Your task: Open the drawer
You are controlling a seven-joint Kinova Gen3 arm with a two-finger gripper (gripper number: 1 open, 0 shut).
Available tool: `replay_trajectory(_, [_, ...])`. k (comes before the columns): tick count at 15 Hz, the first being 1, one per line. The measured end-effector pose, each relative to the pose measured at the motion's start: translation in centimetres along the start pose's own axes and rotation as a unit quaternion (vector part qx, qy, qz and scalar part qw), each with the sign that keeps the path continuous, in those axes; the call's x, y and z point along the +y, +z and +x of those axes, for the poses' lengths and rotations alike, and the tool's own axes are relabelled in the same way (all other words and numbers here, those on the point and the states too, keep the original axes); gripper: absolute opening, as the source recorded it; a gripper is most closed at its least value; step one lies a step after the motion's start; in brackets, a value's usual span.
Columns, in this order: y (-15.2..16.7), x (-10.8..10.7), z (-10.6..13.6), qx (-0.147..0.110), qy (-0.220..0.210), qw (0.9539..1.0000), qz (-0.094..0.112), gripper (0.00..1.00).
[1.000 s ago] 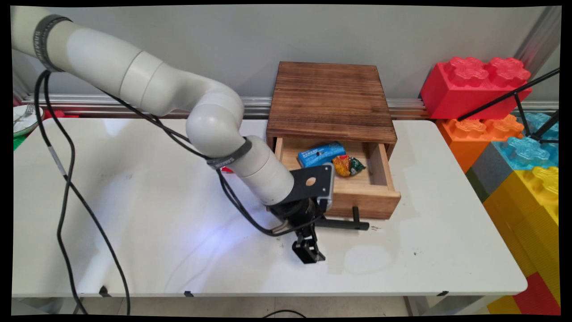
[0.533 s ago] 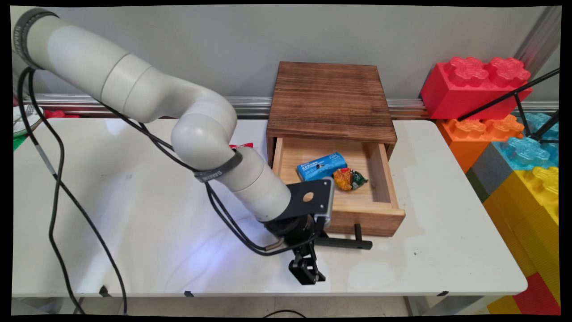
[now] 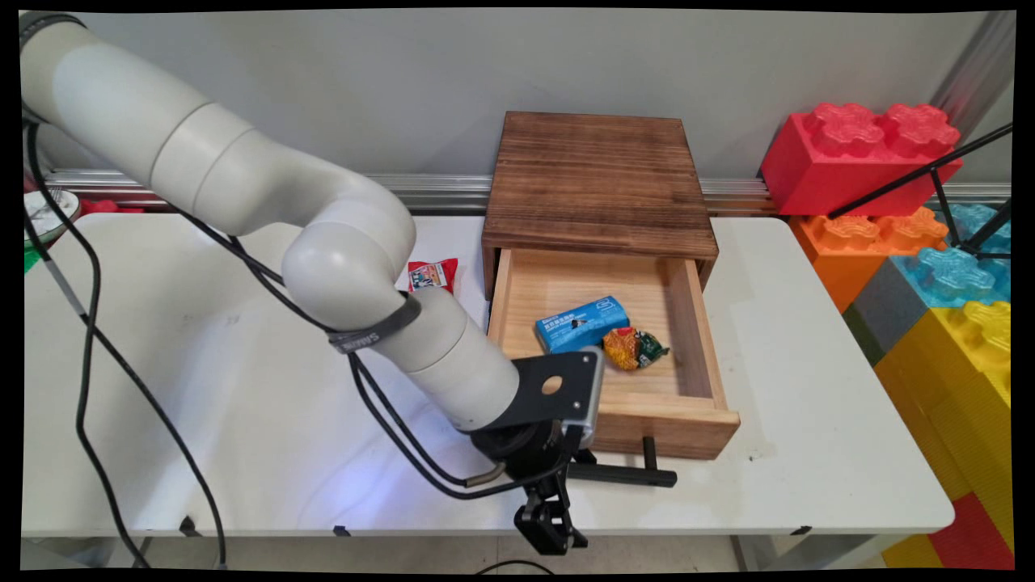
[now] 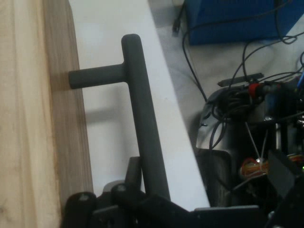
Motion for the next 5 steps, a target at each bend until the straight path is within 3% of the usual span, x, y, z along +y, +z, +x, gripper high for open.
replay_trajectory(5, [-0.63,1.18,-0.02,0.009,0.008,0.9999,-0.005,1.00])
